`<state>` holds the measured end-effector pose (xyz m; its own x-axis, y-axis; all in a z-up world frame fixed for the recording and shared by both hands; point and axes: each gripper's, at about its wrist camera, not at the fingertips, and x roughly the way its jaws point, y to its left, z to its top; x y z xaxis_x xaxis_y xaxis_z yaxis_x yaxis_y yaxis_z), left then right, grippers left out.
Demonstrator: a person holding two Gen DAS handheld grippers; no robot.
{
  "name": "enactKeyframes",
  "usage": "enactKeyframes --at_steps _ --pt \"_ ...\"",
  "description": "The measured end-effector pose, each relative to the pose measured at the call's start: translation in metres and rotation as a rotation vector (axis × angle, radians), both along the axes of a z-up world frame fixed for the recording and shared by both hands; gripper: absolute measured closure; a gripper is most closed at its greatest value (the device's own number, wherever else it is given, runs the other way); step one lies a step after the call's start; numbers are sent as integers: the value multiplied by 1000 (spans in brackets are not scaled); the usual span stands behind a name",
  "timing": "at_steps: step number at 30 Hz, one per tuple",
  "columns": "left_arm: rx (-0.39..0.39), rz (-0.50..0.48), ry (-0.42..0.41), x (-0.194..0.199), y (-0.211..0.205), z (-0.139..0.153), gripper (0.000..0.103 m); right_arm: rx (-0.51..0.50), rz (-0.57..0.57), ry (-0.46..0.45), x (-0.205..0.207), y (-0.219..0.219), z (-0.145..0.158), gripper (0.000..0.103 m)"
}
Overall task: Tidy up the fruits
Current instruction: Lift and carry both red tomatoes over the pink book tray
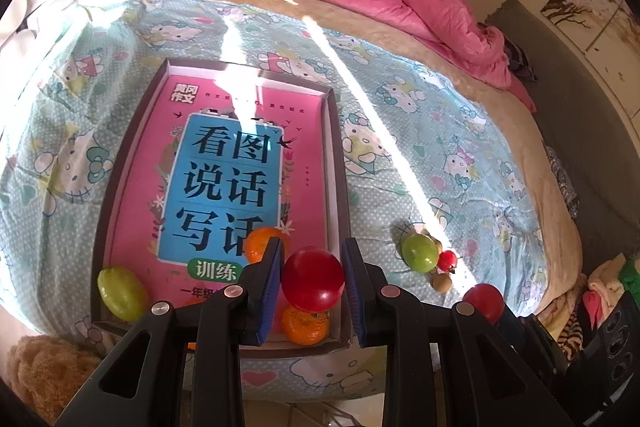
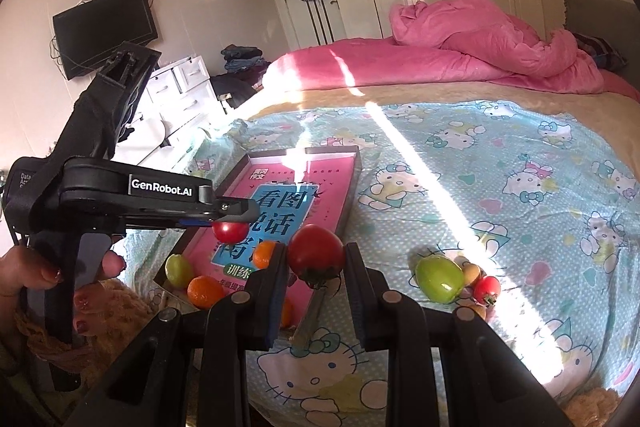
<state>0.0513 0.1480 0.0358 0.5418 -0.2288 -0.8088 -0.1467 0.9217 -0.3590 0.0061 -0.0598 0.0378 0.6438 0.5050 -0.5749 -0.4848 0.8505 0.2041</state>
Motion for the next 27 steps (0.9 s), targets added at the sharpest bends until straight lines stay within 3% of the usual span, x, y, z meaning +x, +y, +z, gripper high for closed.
enactKeyframes --at_steps 13,27 --pt "-12 113 3 -20 57 -7 73 -15 43 36 3 14 -11 75" --pt "-4 159 42 -17 81 -31 73 -69 147 66 3 61 -28 75"
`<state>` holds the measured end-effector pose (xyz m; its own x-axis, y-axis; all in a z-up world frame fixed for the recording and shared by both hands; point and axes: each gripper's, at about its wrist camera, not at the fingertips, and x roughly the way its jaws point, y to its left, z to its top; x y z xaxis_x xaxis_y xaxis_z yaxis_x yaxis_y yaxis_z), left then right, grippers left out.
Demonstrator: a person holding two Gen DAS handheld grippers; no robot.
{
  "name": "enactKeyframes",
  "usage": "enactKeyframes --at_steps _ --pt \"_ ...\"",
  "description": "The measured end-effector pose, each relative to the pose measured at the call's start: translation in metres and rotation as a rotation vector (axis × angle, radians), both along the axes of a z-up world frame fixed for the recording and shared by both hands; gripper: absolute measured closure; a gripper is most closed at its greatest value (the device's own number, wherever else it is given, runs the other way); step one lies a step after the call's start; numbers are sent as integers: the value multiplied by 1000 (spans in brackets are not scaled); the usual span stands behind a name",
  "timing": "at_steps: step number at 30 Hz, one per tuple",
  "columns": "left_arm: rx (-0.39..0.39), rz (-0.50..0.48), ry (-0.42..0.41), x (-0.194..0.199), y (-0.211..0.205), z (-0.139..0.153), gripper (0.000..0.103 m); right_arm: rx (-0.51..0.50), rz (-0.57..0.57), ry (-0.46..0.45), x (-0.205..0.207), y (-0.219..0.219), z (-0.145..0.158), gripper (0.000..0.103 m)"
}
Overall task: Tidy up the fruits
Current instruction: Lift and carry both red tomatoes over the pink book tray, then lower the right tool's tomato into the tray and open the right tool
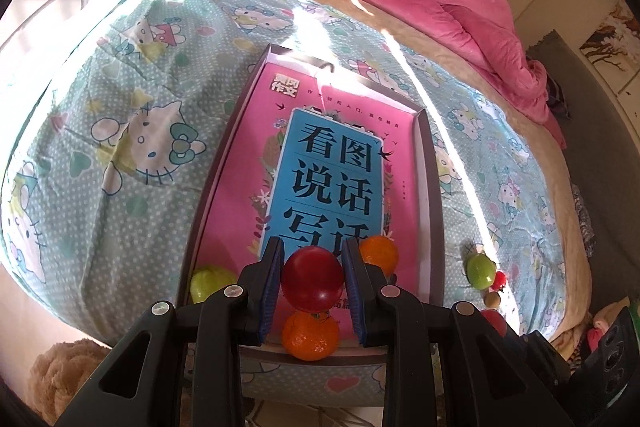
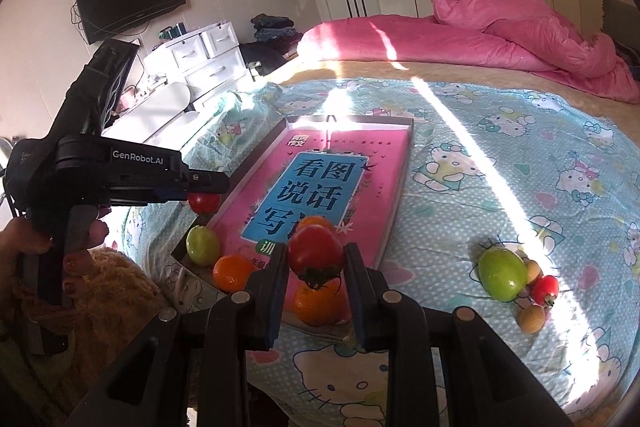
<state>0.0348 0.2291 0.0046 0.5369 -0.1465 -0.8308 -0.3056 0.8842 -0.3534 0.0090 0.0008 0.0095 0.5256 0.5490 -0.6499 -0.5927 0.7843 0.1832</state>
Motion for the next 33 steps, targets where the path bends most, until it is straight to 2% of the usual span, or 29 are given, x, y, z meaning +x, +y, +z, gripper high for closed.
enactKeyframes --at_steps 9,12,15,21,25,33 --pt "21 3 41 13 7 -19 73 -79 93 40 3 43 -23 75" --pt "42 -6 46 19 4 -21 73 -76 99 91 6 48 -32 75" --pt "70 -28 49 25 -2 -22 73 -125 112 62 5 52 -33 75" --pt "97 -42 70 35 -9 -27 73 -142 114 80 16 58 -34 75" --pt "121 -54 81 38 -13 -31 72 -193 131 42 13 64 -36 75" --pt "131 -56 95 39 -15 -36 72 -236 124 29 12 64 -45 75"
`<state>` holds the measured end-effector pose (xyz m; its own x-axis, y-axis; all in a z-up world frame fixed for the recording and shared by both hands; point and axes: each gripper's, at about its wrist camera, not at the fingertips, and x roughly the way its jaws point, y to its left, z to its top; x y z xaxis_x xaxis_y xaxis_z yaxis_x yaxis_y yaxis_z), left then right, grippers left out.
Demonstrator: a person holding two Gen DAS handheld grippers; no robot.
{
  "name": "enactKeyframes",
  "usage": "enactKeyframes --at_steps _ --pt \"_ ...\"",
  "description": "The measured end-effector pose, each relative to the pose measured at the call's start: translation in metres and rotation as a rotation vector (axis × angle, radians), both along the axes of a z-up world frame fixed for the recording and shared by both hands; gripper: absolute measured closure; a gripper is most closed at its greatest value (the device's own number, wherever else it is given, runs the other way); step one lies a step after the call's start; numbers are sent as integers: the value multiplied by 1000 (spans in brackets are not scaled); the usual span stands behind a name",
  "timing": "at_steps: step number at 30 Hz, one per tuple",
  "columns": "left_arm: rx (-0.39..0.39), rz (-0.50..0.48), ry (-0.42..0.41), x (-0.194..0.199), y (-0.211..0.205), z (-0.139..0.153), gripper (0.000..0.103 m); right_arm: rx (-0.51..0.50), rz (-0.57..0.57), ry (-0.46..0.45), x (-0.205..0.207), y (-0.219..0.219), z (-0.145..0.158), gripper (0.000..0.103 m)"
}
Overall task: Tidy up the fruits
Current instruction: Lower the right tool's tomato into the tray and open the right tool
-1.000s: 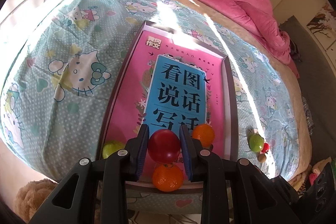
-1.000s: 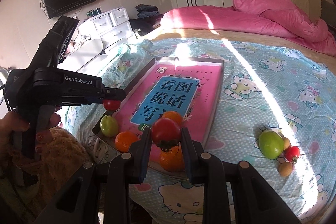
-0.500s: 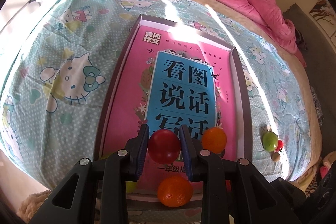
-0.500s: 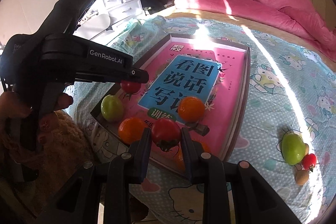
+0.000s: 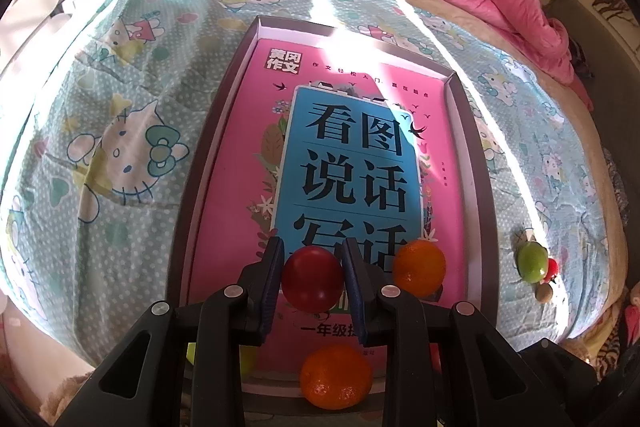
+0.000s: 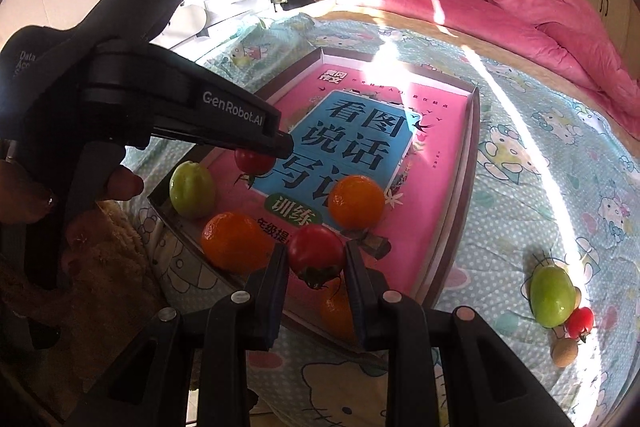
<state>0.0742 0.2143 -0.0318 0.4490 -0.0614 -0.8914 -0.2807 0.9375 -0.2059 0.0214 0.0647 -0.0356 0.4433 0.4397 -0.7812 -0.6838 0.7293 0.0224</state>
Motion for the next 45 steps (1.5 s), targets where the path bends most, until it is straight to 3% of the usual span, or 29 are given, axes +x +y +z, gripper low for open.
enactKeyframes --at_steps 12,32,45 --pt "1 13 12 -2 5 -4 72 -67 58 -51 -15 11 -9 74" --pt "20 17 40 3 4 -13 72 -15 66 -5 -21 3 -6 74" --pt "35 31 47 3 5 -14 72 20 42 -9 -24 -11 2 56"
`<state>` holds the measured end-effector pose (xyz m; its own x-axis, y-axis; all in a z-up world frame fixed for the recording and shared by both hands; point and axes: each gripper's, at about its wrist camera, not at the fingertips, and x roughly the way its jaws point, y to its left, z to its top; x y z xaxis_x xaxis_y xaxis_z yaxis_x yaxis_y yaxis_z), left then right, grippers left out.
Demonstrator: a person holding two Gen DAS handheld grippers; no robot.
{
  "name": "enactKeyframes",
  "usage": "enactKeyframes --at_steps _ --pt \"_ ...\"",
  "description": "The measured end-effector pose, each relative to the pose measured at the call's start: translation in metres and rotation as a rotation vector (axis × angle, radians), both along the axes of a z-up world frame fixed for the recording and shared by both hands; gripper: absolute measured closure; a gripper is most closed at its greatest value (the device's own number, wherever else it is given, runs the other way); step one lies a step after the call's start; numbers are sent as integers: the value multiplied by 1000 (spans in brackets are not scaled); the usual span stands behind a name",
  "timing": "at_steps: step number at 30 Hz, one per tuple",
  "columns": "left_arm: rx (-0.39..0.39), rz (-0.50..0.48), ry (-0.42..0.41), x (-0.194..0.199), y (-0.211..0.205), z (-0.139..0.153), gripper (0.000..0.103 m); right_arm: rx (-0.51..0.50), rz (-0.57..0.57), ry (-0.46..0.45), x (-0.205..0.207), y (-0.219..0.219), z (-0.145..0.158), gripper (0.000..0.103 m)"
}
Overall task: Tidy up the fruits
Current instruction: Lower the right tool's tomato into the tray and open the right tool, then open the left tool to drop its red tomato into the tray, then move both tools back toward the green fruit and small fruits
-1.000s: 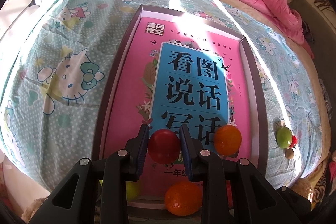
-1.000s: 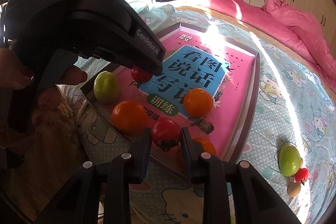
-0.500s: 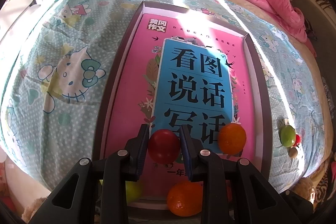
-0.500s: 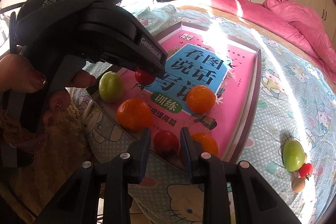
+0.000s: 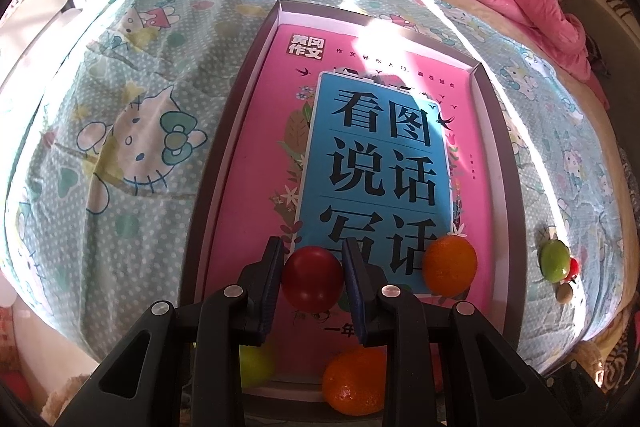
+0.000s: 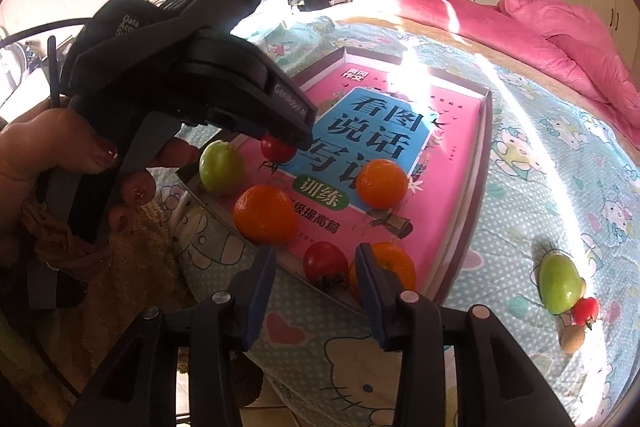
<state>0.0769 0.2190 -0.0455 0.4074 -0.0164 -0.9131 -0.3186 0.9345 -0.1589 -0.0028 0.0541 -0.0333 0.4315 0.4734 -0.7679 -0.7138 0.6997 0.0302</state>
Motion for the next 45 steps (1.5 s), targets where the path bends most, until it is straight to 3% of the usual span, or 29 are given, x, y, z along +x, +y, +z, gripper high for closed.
enactKeyframes --at_steps 9,13,17,19,28,33,35,45 --pt "5 -7 -11 0 -3 3 72 78 -83 11 9 -25 13 54" --pt "2 -4 -22 0 -3 7 72 113 -121 -3 11 -37 21 48" --pt "-4 4 -57 -2 -3 15 58 131 -151 -10 15 -46 26 45" --pt "-5 8 -66 -3 -2 18 56 137 -166 -18 15 -50 27 40" --pt "6 9 -100 -6 -4 27 41 152 -197 -32 16 -60 32 36" --pt "19 7 -135 -10 -7 39 39 161 -216 -39 16 -66 36 35" --pt "25 5 -150 -12 -10 44 31 166 -227 -45 16 -69 38 34" --pt "17 -23 -195 -14 -28 67 29 222 -309 -86 17 -103 58 24"
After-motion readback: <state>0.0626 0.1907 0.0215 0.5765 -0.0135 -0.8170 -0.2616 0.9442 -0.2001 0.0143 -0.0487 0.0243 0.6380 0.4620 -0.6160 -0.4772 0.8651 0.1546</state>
